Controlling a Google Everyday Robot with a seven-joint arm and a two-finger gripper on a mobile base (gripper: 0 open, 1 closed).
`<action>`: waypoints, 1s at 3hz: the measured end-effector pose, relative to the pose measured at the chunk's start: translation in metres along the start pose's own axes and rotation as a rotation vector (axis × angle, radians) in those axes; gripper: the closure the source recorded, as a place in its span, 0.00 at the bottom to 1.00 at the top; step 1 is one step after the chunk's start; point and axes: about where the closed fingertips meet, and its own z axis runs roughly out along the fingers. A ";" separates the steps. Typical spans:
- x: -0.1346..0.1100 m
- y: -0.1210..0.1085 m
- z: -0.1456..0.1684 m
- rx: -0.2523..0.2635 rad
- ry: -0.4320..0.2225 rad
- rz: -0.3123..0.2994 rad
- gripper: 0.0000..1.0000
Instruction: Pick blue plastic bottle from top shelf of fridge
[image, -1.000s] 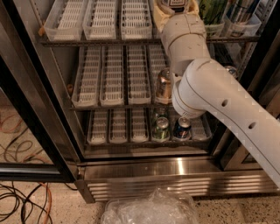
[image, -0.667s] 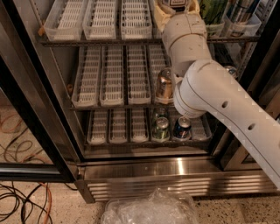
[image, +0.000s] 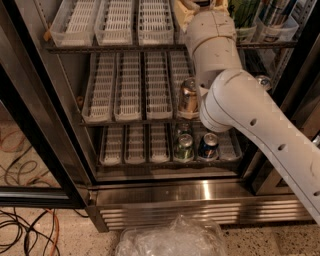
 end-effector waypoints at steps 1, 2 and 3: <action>-0.007 0.001 0.002 -0.004 -0.040 0.001 1.00; -0.009 0.003 0.000 -0.014 -0.064 -0.007 1.00; -0.014 0.003 0.000 -0.016 -0.100 -0.007 1.00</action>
Offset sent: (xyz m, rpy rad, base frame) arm -0.0082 0.0034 0.0068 -0.0203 -0.0914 0.0212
